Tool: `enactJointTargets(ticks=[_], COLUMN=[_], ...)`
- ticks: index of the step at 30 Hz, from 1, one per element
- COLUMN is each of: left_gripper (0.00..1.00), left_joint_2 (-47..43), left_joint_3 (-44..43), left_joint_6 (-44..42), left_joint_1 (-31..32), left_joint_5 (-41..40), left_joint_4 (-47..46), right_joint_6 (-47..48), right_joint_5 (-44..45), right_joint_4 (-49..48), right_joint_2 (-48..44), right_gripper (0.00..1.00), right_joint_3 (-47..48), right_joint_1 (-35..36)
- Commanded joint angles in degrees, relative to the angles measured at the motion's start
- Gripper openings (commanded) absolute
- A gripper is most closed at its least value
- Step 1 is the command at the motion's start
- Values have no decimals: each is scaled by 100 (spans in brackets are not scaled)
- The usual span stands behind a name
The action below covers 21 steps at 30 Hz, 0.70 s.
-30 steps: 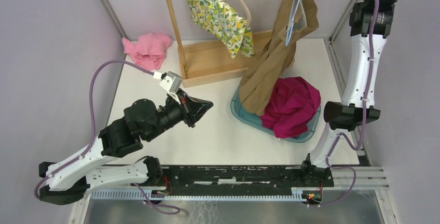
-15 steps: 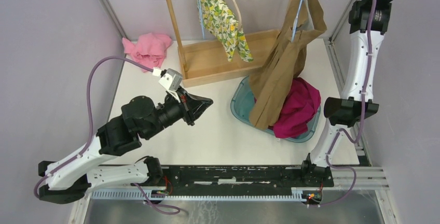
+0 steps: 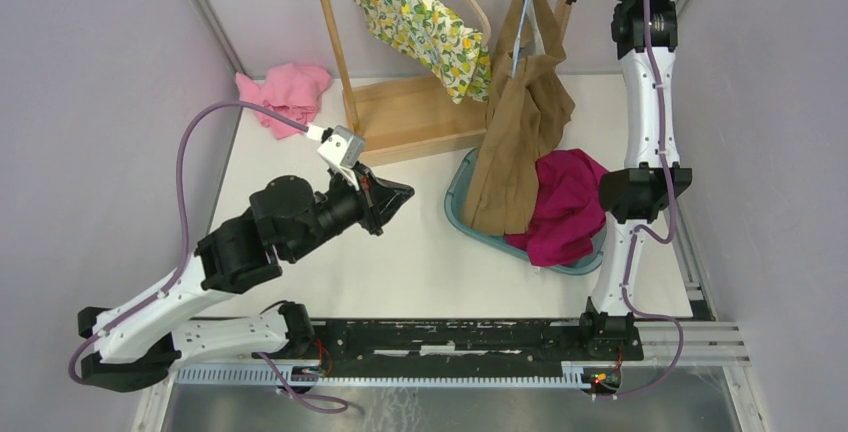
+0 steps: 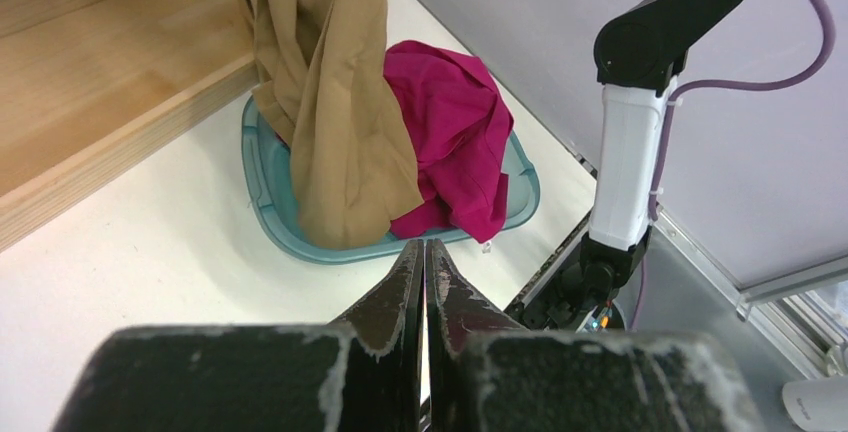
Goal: Place the skirt on the hanger
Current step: Place the hanger on the clothesline.
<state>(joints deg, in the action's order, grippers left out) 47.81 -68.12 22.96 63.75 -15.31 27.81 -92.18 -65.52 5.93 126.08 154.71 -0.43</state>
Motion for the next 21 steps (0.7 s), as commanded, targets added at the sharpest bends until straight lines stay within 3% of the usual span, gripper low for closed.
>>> enactJointTargets(ticks=[1, 7, 13, 14, 17, 21], left_gripper=[8, 8, 10, 12, 42, 51], left_joint_2=[20, 113, 777, 948, 1380, 2228], left_joint_3=[-368, -415, -389, -455, -730, -1738], left_joint_6=[-259, -237, -274, -249, -161, -108], left_joint_1=[-66, -90, -242, -320, -598, -1246], left_joint_5=[-152, -156, 179, 257, 523, 1412], left_joint_4=[24, 97, -698, -865, -1347, -1472], right_joint_6=[514, 1552, 2551, 2606, 2852, 3271], right_joint_5=[636, 904, 658, 574, 343, 179], right_joint_4=[-377, 183, 837, 847, 1082, 1471], right_joint_2=[-10, -31, -841, -973, -1407, -2083], right_gripper=[1, 1, 1, 1, 1, 1], right_joint_3=[433, 273, -864, -1034, -1435, -2013], right_joint_1=[-29, 63, 361, 414, 530, 531])
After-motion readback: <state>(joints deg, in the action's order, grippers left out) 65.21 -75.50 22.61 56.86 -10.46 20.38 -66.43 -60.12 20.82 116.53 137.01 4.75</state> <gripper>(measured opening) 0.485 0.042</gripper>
